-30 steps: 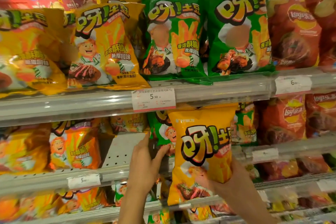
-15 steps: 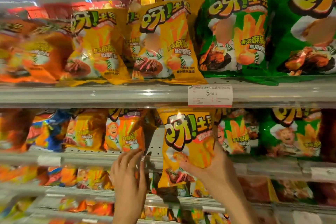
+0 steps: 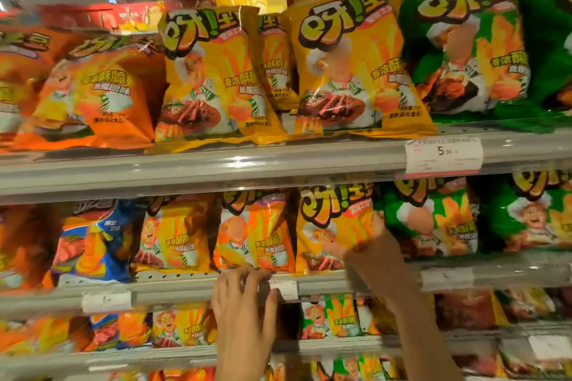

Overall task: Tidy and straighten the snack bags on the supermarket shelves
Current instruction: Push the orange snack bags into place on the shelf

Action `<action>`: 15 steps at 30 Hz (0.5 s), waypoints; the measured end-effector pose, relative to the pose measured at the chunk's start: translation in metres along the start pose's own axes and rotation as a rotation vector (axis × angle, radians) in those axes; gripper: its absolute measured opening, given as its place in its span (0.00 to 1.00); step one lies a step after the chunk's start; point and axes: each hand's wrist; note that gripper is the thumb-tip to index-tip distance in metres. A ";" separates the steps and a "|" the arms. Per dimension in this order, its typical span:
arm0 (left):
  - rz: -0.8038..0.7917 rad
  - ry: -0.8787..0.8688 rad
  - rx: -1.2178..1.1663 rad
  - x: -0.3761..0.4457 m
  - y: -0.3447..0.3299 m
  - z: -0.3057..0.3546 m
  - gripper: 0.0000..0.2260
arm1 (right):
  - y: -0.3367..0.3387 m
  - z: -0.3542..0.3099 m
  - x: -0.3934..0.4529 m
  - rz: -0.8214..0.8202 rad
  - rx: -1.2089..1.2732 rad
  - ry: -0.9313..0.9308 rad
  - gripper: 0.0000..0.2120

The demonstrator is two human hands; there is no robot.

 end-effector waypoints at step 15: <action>0.006 0.009 -0.098 -0.002 -0.005 -0.004 0.10 | -0.008 -0.004 -0.007 0.062 -0.217 -0.173 0.27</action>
Point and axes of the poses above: each hand's wrist, its own x-axis towards the middle knuckle, its own y-axis out of the back of the hand, z = x × y, and after that the axes turned 9 degrees about -z, right-handed
